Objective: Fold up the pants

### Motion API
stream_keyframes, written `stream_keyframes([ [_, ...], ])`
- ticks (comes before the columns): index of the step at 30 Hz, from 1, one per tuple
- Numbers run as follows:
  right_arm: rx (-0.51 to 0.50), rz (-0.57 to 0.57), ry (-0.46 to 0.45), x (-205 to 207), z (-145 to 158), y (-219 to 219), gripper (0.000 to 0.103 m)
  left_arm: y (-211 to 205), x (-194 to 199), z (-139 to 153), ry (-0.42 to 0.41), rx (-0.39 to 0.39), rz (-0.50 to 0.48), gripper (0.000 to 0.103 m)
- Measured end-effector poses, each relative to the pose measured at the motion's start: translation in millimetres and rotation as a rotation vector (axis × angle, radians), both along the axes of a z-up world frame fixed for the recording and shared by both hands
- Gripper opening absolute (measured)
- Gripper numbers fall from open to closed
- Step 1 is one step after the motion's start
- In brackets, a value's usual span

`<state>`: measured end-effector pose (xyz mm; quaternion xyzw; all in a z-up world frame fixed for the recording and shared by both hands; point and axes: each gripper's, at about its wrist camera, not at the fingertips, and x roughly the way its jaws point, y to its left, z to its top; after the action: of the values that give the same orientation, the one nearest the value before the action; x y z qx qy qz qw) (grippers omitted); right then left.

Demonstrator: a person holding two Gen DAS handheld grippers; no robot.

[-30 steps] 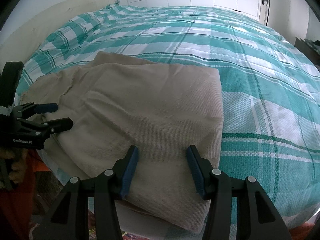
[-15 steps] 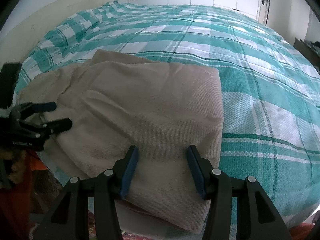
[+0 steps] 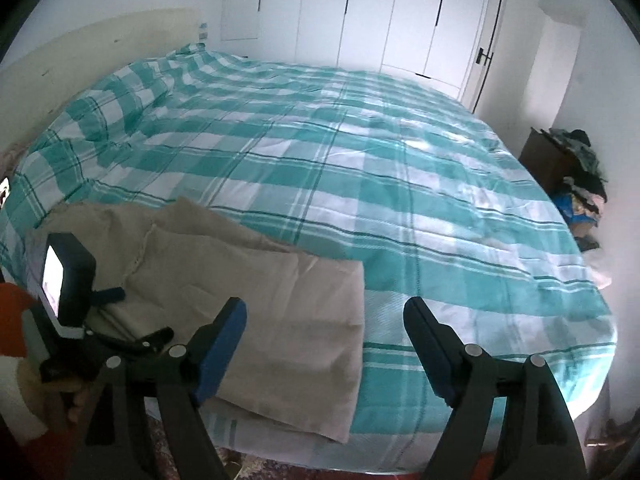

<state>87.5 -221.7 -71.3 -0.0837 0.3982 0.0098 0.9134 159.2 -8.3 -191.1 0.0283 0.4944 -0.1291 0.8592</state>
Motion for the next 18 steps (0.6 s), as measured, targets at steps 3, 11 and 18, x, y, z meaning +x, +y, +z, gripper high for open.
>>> stream_keyframes([
  [3,-0.015,-0.019,-0.007,-2,13,-1,0.080,0,-1,0,0.000,0.000,0.001,0.102],
  [11,-0.078,-0.072,-0.039,-10,27,-5,0.080,0,-1,0,0.000,0.000,0.000,0.102],
  [18,-0.087,-0.097,-0.038,-10,28,-11,0.080,0,-1,0,0.000,0.000,0.000,0.102],
])
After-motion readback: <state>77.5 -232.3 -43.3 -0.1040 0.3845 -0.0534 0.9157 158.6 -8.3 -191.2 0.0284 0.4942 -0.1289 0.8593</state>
